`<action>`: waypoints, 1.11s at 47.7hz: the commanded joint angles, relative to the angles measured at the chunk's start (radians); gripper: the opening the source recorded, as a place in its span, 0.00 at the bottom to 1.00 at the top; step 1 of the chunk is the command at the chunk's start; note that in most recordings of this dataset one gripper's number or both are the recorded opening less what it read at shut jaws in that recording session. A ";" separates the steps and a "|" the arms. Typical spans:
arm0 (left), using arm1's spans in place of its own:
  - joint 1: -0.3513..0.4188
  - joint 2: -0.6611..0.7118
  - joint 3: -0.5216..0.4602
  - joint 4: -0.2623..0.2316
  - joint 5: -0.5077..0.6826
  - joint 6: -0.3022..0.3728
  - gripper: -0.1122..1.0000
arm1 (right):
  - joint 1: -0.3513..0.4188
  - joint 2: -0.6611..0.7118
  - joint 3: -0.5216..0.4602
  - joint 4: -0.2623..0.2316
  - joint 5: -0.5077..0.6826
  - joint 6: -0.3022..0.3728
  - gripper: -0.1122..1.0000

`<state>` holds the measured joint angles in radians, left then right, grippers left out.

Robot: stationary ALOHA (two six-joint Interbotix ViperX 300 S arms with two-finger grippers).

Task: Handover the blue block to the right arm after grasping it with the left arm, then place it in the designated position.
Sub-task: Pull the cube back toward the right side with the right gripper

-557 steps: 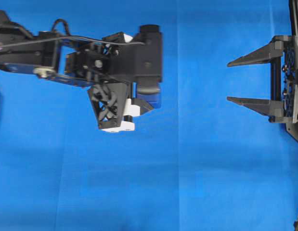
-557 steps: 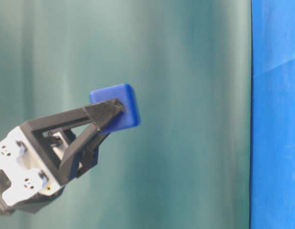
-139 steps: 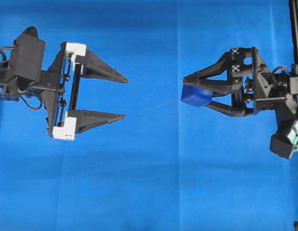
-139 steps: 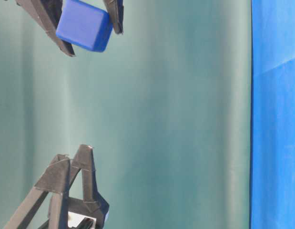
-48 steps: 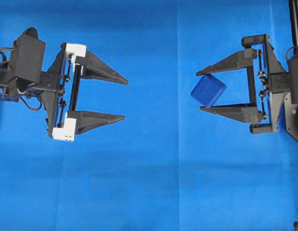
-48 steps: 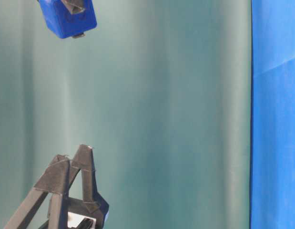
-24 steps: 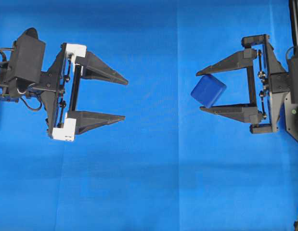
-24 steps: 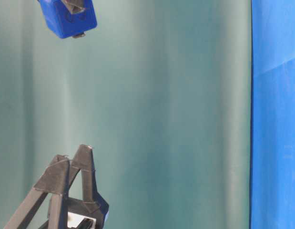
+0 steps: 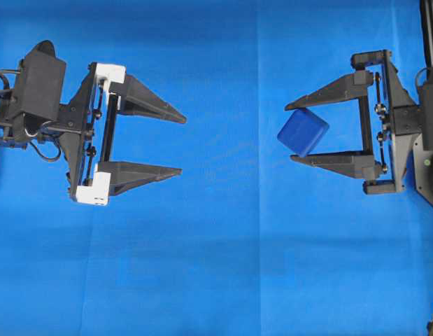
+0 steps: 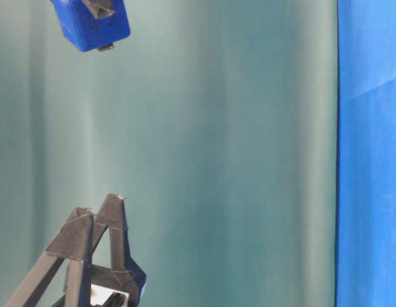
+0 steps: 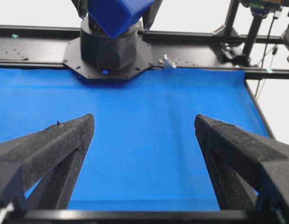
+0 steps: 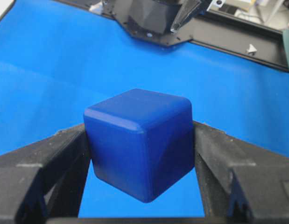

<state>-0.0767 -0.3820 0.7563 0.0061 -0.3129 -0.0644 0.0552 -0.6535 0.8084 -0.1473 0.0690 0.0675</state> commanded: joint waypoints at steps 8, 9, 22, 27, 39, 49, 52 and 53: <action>-0.003 -0.008 -0.026 0.002 -0.005 0.002 0.93 | 0.003 -0.005 -0.012 0.003 -0.005 0.003 0.54; -0.003 -0.008 -0.026 0.002 -0.005 0.002 0.93 | 0.002 -0.003 -0.012 0.003 -0.005 0.002 0.54; -0.003 -0.006 -0.026 0.002 -0.005 0.002 0.93 | 0.002 -0.002 -0.012 0.005 -0.005 0.003 0.54; -0.003 -0.008 -0.026 0.002 -0.005 0.002 0.93 | 0.003 -0.002 -0.014 0.006 0.002 0.003 0.54; -0.003 -0.006 -0.026 0.002 -0.005 0.002 0.93 | 0.003 0.000 -0.012 0.015 0.018 0.003 0.54; -0.003 -0.008 -0.028 0.002 -0.005 0.002 0.93 | 0.003 0.002 -0.012 0.037 0.061 0.003 0.54; -0.003 -0.008 -0.028 0.002 -0.005 0.002 0.93 | 0.003 0.006 -0.012 0.048 0.091 0.003 0.54; -0.003 -0.008 -0.028 0.002 -0.005 0.002 0.93 | 0.003 0.006 -0.014 0.051 0.101 0.003 0.54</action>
<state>-0.0767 -0.3804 0.7547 0.0061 -0.3129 -0.0644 0.0552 -0.6489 0.8069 -0.1089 0.1503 0.0675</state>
